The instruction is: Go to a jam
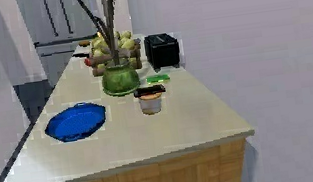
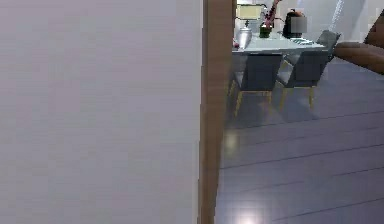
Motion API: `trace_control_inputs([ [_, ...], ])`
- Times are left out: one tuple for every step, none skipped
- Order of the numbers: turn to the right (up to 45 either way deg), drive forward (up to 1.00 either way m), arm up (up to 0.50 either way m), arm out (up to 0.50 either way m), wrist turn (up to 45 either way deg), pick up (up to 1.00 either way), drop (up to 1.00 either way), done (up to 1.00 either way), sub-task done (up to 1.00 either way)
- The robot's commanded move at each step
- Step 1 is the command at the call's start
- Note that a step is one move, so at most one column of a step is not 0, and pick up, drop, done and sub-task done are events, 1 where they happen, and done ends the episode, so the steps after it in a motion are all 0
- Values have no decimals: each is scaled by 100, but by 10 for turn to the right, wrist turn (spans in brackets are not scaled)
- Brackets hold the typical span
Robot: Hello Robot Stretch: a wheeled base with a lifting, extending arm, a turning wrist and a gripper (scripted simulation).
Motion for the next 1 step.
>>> trace_control_inputs([
  [0,0,0,0,0,0,0,100,0],
])
